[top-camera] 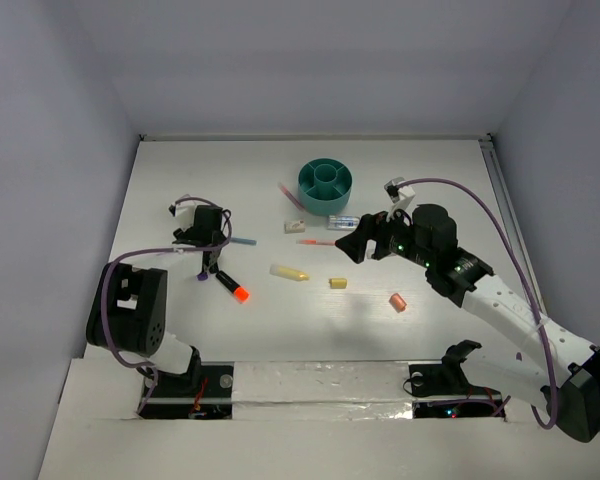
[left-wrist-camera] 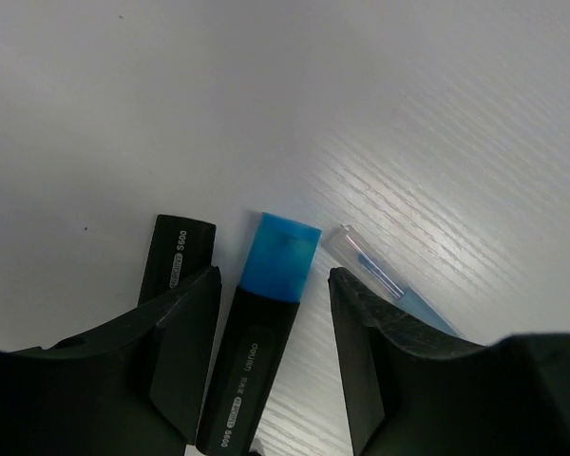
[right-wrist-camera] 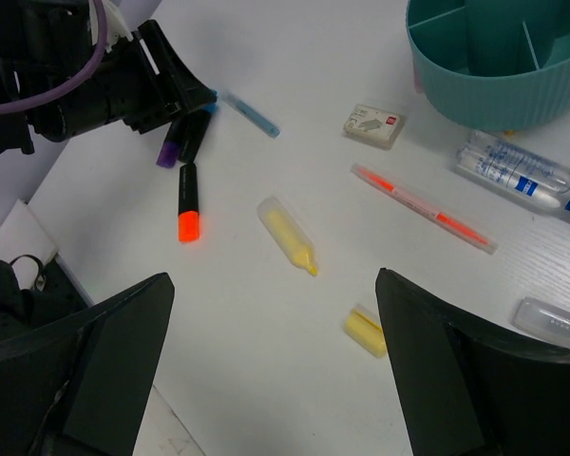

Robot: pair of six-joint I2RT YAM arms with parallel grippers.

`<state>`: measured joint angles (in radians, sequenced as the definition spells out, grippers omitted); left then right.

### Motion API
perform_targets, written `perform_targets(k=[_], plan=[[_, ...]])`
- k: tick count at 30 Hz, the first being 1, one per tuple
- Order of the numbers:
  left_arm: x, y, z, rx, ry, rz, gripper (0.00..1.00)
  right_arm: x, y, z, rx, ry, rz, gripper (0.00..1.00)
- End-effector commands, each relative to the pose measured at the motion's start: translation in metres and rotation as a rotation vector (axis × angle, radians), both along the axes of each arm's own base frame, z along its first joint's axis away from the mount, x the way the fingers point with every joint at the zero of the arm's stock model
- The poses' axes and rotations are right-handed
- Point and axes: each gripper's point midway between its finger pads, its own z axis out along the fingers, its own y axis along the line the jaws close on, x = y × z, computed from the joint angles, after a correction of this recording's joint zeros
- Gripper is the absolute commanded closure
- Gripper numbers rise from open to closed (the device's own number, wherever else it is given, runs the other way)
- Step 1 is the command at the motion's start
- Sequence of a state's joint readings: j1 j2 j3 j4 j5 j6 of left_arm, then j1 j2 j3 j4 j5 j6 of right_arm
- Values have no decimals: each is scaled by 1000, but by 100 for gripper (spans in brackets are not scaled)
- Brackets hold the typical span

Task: Sort the stationery into containers
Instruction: Pick up the pen from the center of the board.

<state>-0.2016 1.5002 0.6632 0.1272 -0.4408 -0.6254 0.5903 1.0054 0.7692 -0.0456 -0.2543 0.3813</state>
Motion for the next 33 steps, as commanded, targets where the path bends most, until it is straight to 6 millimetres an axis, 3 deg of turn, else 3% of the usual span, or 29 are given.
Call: perform_targets(k=[1, 10, 12, 17, 19, 29, 33], plan=[[17, 5, 16, -1, -57, 24, 54, 1, 2, 9, 19, -37, 2, 7], [25, 4, 1, -20, -18, 1, 55, 1, 2, 7, 16, -33, 0, 7], [27, 2, -1, -22, -8, -11, 63, 2, 1, 6, 13, -33, -2, 7], [26, 5, -3, -26, 1, -5, 64, 5, -2, 7, 5, -44, -26, 7], [25, 6, -4, -30, 1, 10, 69, 6, -2, 7, 5, -44, -29, 7], [19, 18, 10, -2, -6, 55, 100, 13, -6, 2, -18, -35, -70, 5], [12, 21, 27, 7, -21, 58, 100, 14, -9, 5, -14, -43, -88, 5]])
